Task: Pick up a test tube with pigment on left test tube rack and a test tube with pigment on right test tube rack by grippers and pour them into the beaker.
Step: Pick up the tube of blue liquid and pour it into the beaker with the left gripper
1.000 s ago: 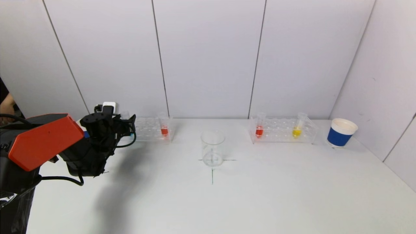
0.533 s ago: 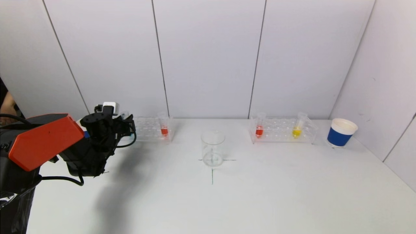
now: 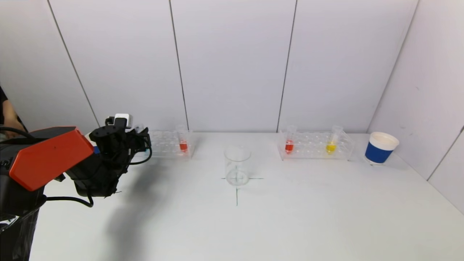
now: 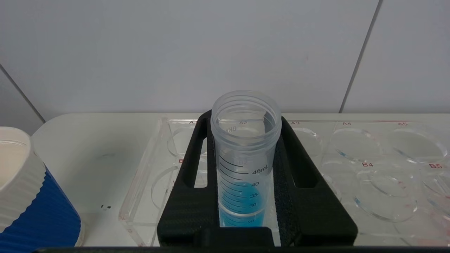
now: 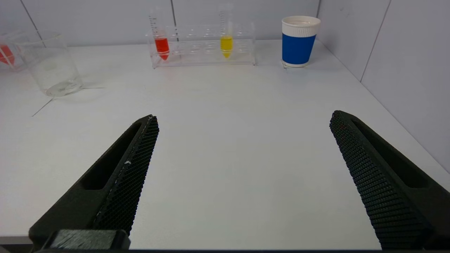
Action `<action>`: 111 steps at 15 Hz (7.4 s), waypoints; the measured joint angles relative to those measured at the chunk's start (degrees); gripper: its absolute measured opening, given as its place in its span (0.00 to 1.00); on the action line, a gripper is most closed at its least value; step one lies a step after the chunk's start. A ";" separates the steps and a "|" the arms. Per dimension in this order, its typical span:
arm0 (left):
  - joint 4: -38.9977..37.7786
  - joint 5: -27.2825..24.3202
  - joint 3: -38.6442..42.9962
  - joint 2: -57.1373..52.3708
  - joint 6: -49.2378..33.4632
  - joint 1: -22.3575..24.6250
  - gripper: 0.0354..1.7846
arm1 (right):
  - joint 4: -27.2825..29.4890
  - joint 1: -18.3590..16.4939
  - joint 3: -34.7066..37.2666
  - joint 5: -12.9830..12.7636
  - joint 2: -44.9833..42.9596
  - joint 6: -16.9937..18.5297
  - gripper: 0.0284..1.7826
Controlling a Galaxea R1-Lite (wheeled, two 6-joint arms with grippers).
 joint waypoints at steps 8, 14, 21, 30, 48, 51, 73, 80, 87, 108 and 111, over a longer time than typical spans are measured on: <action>4.46 0.02 0.18 -4.46 -0.74 0.13 0.24 | 0.00 0.00 0.00 0.00 0.00 0.00 0.99; 10.67 0.06 -0.78 -11.28 -0.82 -0.50 0.24 | 0.00 0.00 0.00 0.01 0.00 -0.02 0.99; 21.25 0.91 -3.32 -20.59 -0.63 -3.57 0.24 | 0.00 0.00 0.00 0.01 0.00 -0.02 0.99; 38.08 4.52 -10.95 -31.23 0.87 -12.73 0.24 | 0.00 0.00 0.00 0.04 0.00 0.00 0.99; 47.74 -16.09 -28.92 -21.31 18.83 -23.94 0.24 | 0.00 0.00 0.00 0.01 0.00 0.00 0.99; 49.38 -24.00 -30.90 -19.04 26.19 -22.78 0.24 | 0.00 0.00 0.00 0.01 0.00 0.00 0.99; 42.36 -37.40 -26.40 -9.45 63.46 -21.80 0.24 | 0.00 -0.02 0.00 0.01 0.00 0.00 0.99; 28.11 -40.97 -21.72 -7.94 63.73 -22.43 0.24 | 0.00 0.00 0.00 0.01 0.00 0.00 0.99; 23.61 -44.06 -19.36 -6.45 68.84 -22.47 0.24 | 0.00 0.00 0.00 0.01 0.00 -0.02 0.99; 23.15 -45.78 -19.38 -3.83 84.27 -21.97 0.24 | 0.00 0.00 0.00 0.01 0.00 0.00 0.99; 23.06 -45.71 -19.69 -3.45 85.98 -21.94 0.24 | 0.00 0.00 0.00 0.01 0.00 -0.02 0.99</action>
